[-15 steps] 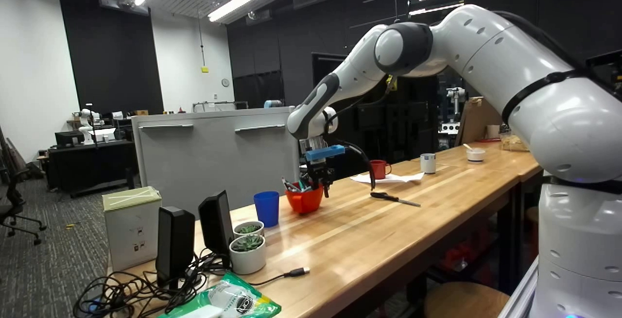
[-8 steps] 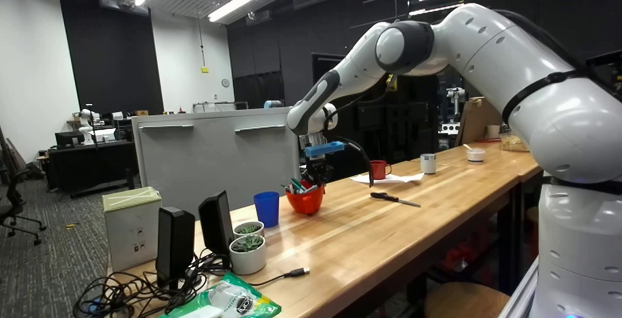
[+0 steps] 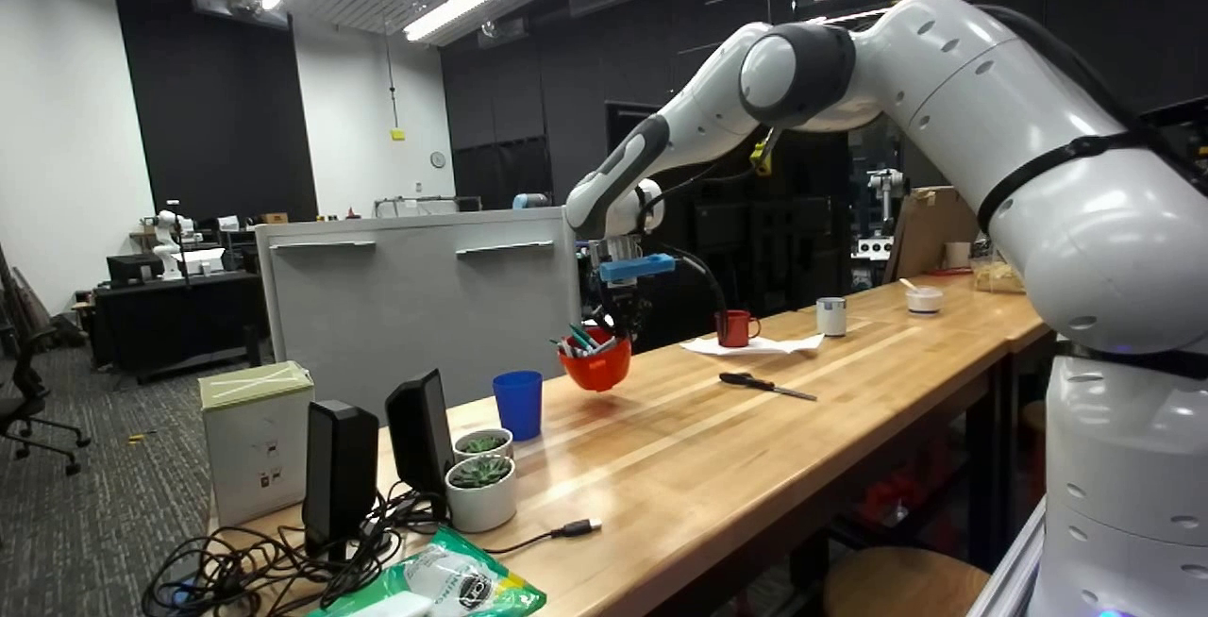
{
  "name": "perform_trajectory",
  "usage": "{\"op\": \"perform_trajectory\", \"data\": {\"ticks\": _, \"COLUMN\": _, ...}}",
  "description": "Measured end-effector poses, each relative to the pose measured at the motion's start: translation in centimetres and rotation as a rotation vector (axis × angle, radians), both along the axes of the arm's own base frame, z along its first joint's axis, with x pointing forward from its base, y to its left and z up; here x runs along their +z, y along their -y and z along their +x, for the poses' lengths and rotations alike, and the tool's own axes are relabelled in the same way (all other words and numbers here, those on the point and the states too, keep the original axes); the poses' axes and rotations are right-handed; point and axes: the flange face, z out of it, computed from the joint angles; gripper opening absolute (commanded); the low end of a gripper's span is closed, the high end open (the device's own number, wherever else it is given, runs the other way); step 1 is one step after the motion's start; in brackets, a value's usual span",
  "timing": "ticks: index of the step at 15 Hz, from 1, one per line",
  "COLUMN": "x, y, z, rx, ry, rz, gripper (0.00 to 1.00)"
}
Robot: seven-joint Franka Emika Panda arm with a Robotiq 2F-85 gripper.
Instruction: Move the cup and place it on the plate
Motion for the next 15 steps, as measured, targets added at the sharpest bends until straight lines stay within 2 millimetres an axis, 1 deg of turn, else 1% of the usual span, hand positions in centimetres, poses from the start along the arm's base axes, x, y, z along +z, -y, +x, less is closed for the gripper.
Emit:
{"op": "perform_trajectory", "data": {"ticks": 4, "x": 3.5, "y": 2.7, "z": -0.7, "rx": -0.034, "ry": 0.041, "rz": -0.003, "gripper": 0.02}}
{"op": "perform_trajectory", "data": {"ticks": 8, "x": 7.3, "y": 6.4, "z": -2.7, "rx": -0.102, "ry": 0.076, "rz": 0.007, "gripper": 0.02}}
{"op": "perform_trajectory", "data": {"ticks": 11, "x": 9.5, "y": 10.2, "z": -5.5, "rx": -0.187, "ry": 0.075, "rz": 0.025, "gripper": 0.02}}
{"op": "perform_trajectory", "data": {"ticks": 15, "x": 11.4, "y": 16.8, "z": -10.3, "rx": -0.334, "ry": 0.066, "rz": 0.026, "gripper": 0.02}}
